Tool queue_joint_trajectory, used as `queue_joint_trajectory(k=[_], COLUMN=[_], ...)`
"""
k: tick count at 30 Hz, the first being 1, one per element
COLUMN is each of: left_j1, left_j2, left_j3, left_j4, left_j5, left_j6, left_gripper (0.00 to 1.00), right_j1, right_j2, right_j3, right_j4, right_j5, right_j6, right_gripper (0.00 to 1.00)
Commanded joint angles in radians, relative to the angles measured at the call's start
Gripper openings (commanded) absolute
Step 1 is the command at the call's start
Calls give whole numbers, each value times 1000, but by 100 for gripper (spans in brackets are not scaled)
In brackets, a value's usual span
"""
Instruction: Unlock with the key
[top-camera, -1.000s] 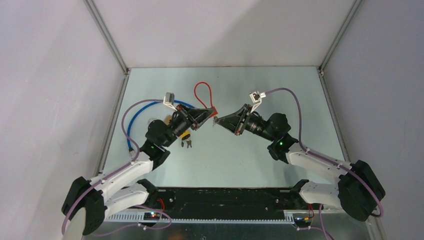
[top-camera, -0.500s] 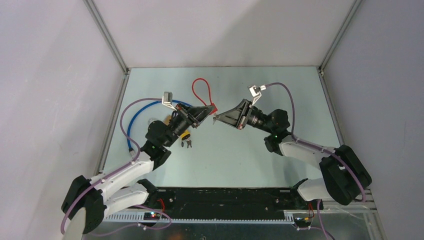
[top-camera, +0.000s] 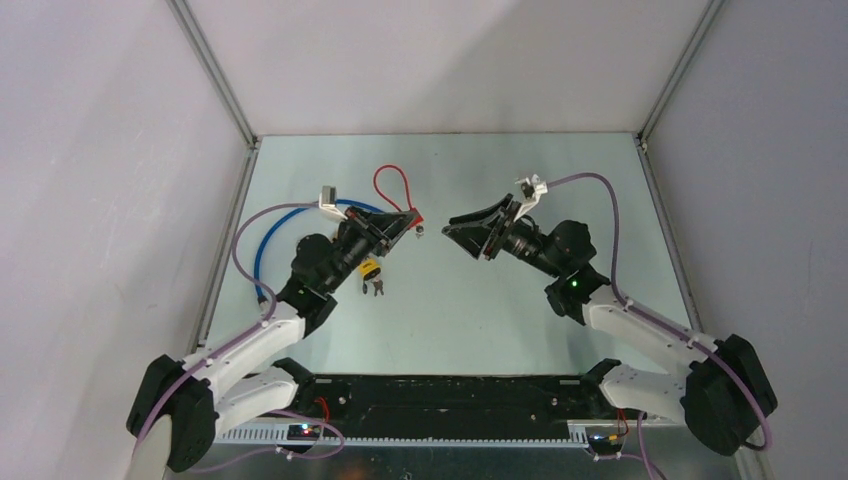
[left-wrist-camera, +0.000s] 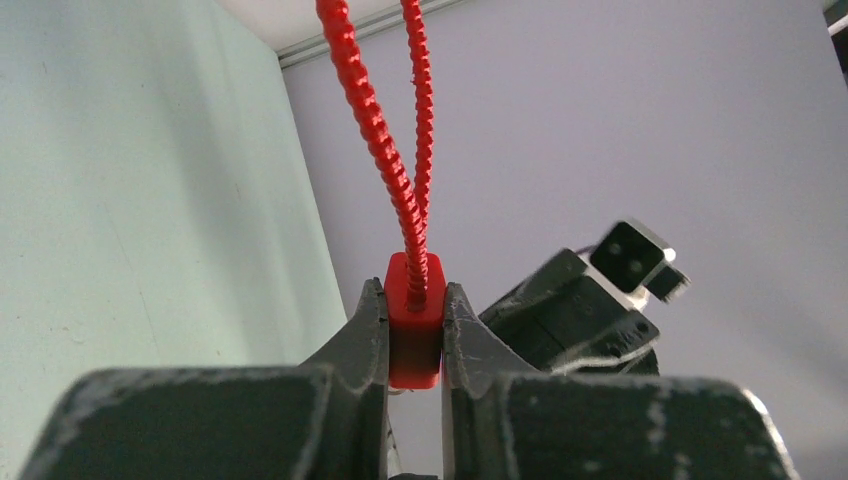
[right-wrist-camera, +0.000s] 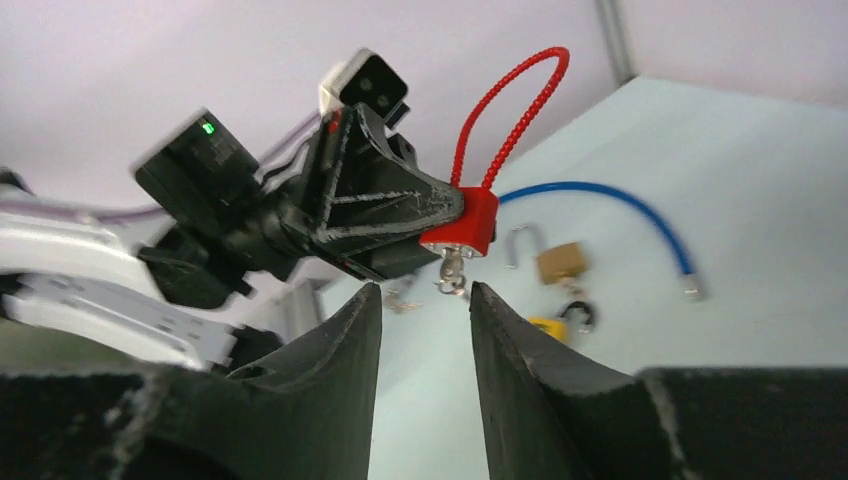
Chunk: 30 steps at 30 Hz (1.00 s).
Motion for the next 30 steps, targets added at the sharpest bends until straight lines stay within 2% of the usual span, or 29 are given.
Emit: queue_joint_trajectory(k=[1, 4, 11, 15, 22, 30], left_j1=[5, 5, 5, 5, 5, 6], left_j2=[9, 15, 27, 18, -4, -16], left_j3=[54, 60, 78, 84, 89, 88], left_j4=[12, 3, -14, -25, -48, -54], left_j5=[-10, 0, 39, 53, 63, 68], left_j6=[-25, -42, -61, -65, -62, -61], left_gripper=[0, 0, 0, 0, 0, 0], right_j1=[92, 171, 338, 373, 407, 430], right_j2=[-75, -77, -6, 58, 125, 173], right_j3=[13, -1, -2, -2, -2, -3], right_j4=[-147, -145, -27, 44, 100, 163], right_j5=[161, 241, 385, 442, 569, 632], right_j6=[-399, -692, -1115, -1217, -1291, -1366], right_gripper=[43, 45, 48, 49, 46, 33])
